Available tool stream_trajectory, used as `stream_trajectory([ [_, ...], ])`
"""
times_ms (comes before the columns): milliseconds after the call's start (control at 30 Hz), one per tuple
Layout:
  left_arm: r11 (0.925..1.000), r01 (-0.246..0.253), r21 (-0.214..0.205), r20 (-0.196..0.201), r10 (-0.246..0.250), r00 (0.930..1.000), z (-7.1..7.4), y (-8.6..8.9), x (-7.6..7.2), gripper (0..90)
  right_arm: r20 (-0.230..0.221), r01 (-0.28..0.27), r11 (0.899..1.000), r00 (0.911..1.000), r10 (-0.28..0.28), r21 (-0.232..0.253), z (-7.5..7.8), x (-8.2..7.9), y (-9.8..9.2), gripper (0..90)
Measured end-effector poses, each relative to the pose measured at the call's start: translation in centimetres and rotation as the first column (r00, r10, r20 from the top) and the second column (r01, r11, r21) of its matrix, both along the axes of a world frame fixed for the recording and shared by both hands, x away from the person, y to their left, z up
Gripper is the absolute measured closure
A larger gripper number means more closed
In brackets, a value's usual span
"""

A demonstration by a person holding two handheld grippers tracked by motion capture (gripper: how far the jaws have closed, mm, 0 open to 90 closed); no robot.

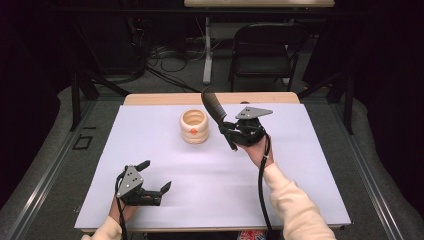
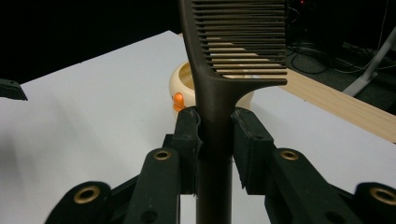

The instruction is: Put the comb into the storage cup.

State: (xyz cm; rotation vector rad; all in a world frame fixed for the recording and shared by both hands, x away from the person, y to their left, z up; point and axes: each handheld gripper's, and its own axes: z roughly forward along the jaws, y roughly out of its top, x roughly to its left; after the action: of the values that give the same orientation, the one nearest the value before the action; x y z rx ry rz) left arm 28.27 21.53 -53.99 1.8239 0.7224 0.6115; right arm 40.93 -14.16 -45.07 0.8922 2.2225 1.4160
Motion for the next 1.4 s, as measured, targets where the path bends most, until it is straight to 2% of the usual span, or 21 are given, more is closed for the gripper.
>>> stream_trajectory([
  [767, 1.0, 0.0, -0.005, 0.002, 0.0, 1.0, 0.0, 0.0, 0.0, 0.2, 0.018, -0.014, 0.999, 0.9998, 0.013, 0.033, 1.3, 1.8, 2.3, 72.4],
  [1400, 1.0, -0.001, -0.006, 0.0, 0.001, 1.0, 0.0, 0.0, 0.1, 0.2, 0.017, -0.016, 0.999, 0.9997, 0.016, 0.044, 1.8, 3.0, 2.9, 72.3],
])
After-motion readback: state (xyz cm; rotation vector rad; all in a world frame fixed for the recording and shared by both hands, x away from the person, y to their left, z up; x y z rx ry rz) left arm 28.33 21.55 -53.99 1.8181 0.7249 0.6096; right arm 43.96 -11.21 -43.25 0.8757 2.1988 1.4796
